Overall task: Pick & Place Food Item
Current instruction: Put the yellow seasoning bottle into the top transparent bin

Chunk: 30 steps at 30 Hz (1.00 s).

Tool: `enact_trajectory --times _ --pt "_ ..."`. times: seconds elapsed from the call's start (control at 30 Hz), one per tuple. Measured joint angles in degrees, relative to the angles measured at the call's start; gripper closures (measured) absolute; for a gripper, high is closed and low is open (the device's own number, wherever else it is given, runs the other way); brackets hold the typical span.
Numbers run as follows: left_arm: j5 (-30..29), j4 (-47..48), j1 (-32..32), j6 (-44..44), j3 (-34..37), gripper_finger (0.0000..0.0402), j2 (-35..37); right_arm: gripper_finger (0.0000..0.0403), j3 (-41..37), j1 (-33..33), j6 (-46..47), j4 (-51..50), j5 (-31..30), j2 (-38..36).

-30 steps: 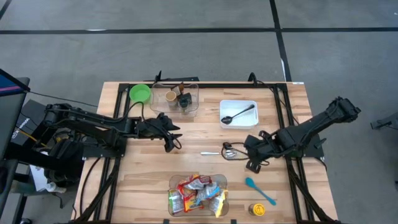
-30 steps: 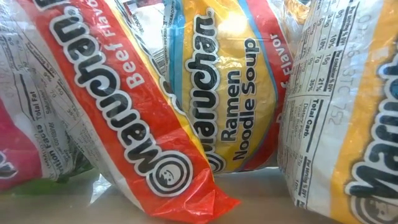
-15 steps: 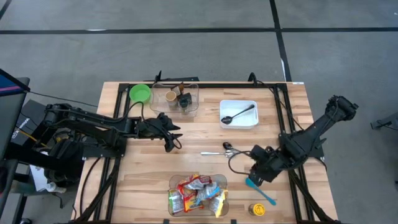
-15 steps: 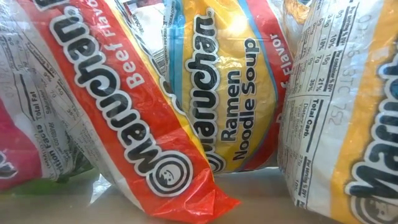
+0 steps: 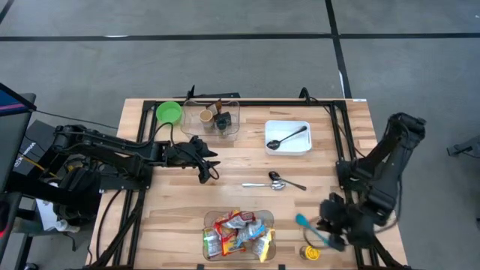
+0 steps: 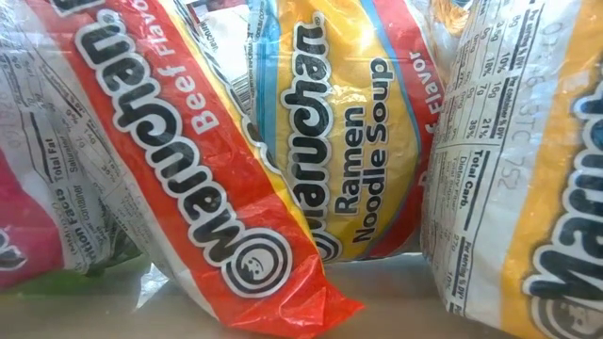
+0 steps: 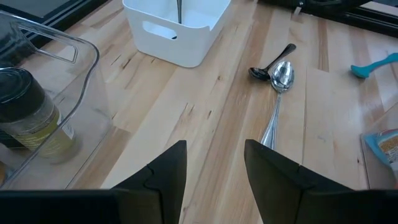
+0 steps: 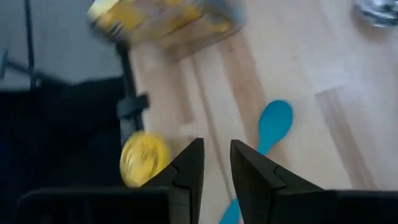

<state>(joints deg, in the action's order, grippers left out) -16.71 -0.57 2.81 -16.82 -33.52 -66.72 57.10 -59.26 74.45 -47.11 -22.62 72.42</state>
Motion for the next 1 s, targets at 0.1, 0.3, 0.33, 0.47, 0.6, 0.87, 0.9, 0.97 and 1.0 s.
enact_trajectory --times 0.1,0.3,0.33,0.47,0.6,0.87,0.9,0.97,1.0 --pt "0.0 0.0 0.0 0.0 0.0 0.0247 0.0 0.0330 0.0 -4.8 -1.4 0.0 -1.4 0.0" --pt "0.0 0.0 0.0 0.0 0.0 0.0247 0.0 0.0330 0.0 -11.3 -1.6 -0.5 -1.4 0.0" --pt "0.0 0.0 0.0 0.0 0.0 0.0247 0.0 0.0330 0.0 -12.0 -2.3 -0.5 -1.3 0.0" --pt "0.0 0.0 0.0 0.0 0.0 0.0247 0.0 0.0330 0.0 -13.8 -13.9 -0.4 -0.8 0.0" --pt "0.0 0.0 0.0 0.0 0.0 0.0247 0.0 0.0330 0.0 -13.7 -23.5 -0.2 0.0 0.0" --pt "0.0 0.0 0.0 0.0 0.0 0.0247 0.0 0.0335 0.0 -11.7 -34.9 0.2 0.0 0.0" --pt "0.0 0.0 0.0 0.0 0.0 0.0247 0.0 0.0337 -0.2 -11.4 -35.9 0.5 0.0 0.0" --pt "0.0 0.0 0.0 0.0 0.0 0.0247 0.0 0.0341 -0.8 -10.6 -38.9 1.0 0.0 0.0" --pt "0.0 0.0 0.0 0.0 0.0 0.0247 0.0 0.0343 -1.1 -10.2 -40.6 1.3 0.0 0.0"
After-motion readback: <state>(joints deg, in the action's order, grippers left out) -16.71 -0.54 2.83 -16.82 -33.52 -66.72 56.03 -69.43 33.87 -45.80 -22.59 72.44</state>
